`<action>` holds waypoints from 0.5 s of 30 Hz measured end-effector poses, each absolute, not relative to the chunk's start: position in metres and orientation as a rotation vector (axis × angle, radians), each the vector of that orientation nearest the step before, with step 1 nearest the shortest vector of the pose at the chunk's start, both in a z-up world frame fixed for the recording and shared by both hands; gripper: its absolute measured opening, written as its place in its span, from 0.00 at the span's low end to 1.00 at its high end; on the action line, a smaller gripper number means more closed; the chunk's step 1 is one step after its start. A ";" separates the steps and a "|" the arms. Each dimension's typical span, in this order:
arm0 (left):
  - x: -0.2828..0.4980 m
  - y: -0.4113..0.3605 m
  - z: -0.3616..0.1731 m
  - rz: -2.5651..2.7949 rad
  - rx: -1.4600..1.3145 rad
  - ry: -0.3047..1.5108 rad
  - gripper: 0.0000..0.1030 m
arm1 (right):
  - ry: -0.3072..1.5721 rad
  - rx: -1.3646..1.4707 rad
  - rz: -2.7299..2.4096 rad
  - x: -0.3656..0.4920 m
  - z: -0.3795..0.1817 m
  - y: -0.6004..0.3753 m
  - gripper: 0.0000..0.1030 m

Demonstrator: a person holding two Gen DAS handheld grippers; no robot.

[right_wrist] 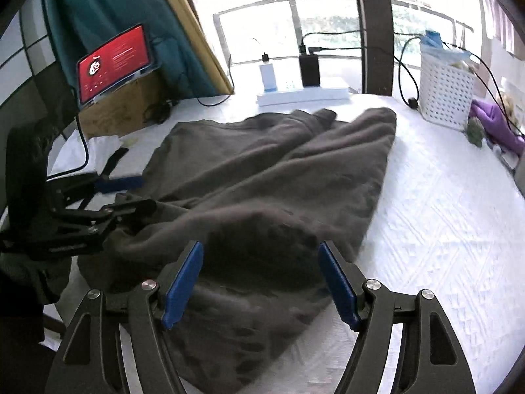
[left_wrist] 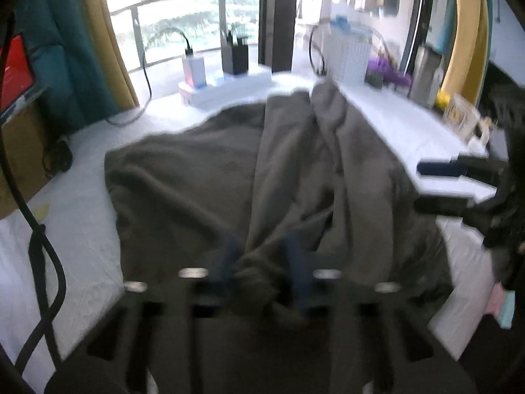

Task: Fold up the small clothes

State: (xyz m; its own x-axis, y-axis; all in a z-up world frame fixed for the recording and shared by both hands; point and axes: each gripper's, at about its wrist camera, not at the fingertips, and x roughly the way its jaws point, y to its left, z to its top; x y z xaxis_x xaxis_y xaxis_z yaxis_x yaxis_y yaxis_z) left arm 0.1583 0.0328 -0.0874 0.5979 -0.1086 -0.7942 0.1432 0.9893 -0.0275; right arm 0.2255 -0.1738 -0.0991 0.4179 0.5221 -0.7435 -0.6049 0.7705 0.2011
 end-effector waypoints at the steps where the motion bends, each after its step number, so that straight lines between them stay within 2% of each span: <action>1: 0.156 0.034 -0.088 -0.136 0.046 0.919 0.08 | 0.897 -0.098 0.710 0.227 -0.102 -0.174 0.72; 6: 0.137 0.055 -0.080 -0.022 -0.011 0.880 0.06 | 0.906 -0.094 0.729 0.234 -0.110 -0.174 0.72; 11: 0.119 0.072 -0.088 0.086 -0.048 0.918 0.06 | 0.908 -0.101 0.758 0.238 -0.115 -0.171 0.72; 15: 0.114 0.078 -0.075 0.117 -0.060 0.921 0.12 | 0.906 -0.089 0.757 0.244 -0.115 -0.175 0.72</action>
State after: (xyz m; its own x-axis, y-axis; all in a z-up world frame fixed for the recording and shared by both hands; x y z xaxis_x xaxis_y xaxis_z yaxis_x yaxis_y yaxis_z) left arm 0.1139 0.0779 -0.0750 0.5990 0.0747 -0.7972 -0.1263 0.9920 -0.0019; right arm 0.2440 -0.1747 -0.1148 0.3808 0.5561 -0.7388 -0.6278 0.7421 0.2350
